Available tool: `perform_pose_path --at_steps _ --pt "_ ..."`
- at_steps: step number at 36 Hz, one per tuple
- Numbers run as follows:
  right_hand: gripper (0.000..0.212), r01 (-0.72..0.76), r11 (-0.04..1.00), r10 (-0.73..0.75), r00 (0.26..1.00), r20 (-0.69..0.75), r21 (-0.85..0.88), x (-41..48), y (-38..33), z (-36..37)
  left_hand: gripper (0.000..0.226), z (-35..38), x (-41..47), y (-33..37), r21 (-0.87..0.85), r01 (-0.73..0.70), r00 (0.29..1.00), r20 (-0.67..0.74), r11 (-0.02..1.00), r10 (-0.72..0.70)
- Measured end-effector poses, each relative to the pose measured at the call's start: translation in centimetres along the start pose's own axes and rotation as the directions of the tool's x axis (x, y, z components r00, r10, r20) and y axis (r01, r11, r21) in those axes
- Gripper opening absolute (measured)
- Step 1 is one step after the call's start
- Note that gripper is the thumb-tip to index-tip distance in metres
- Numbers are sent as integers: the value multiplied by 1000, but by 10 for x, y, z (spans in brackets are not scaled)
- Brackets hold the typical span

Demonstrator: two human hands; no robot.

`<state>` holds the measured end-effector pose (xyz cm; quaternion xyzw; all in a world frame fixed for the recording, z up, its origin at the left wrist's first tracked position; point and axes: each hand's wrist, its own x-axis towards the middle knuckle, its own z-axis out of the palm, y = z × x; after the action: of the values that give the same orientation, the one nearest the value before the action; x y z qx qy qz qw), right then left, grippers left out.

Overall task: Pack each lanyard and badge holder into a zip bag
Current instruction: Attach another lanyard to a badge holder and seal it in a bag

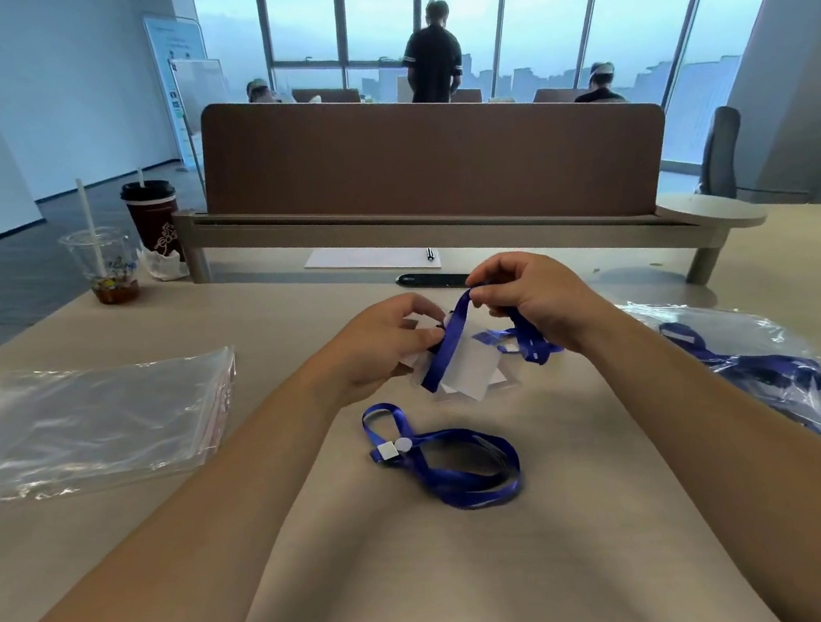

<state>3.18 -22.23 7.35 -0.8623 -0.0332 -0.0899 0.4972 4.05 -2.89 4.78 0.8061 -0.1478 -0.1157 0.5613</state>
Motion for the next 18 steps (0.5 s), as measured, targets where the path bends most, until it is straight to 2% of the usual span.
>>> perform_pose_path --at_steps 5,11,14,18 --pt "8 -149 978 142 988 60 147 -1 16 0 20 -3 -5 0 -257 -5 1000 1 966 5" --pt "15 -335 856 279 940 195 394 -3 46 17 16 2 -4 -2 -530 -63 994 -112 846 4" --pt "12 -393 813 323 918 230 430 -8 52 31 15 3 2 -6 -479 -94 976 -216 873 -13" --pt "24 -462 744 347 884 312 483 -12 50 39 16 3 6 -11 -397 -125 935 -353 909 -25"
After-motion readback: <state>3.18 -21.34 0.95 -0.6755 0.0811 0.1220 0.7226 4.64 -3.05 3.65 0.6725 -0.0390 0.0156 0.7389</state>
